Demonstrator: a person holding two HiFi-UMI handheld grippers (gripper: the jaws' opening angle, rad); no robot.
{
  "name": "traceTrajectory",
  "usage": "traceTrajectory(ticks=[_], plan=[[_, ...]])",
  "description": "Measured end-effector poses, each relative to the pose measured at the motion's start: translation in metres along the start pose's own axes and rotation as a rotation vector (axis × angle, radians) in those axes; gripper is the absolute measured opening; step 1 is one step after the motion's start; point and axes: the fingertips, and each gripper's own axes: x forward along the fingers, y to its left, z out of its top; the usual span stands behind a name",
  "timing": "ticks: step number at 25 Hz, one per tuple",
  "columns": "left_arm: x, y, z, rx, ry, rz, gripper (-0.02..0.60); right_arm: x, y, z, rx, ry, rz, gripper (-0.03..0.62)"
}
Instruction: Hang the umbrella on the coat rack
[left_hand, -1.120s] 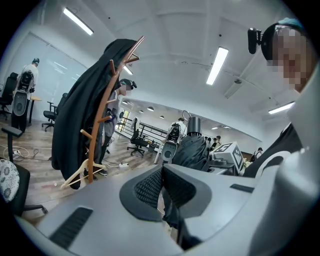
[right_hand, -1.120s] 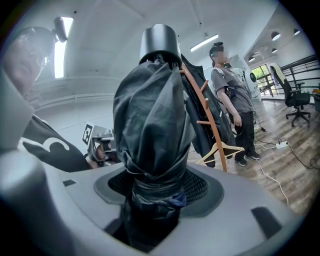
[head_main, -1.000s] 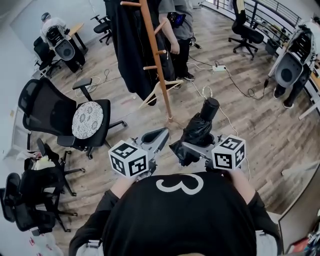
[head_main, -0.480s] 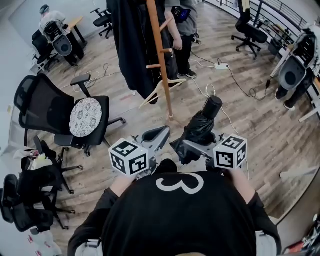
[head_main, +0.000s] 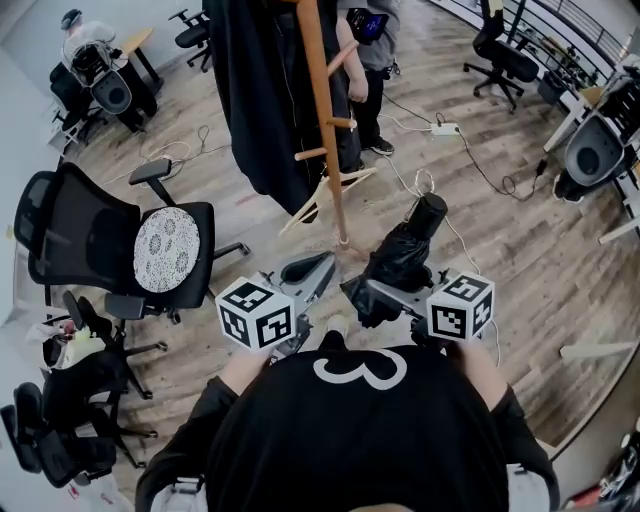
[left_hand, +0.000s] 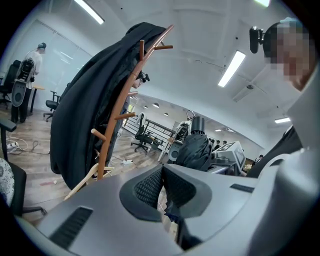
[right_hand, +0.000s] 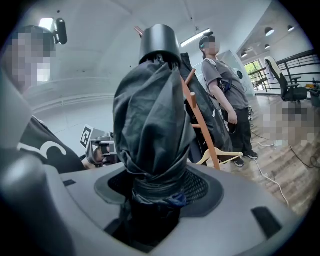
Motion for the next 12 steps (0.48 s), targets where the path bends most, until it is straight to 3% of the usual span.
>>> traceTrajectory(ticks=[12], plan=[[0.032, 0.064, 0.047, 0.013, 0.023, -0.038, 0.015, 0.059, -0.042, 0.056, -0.005, -0.008, -0.023, 0.275]])
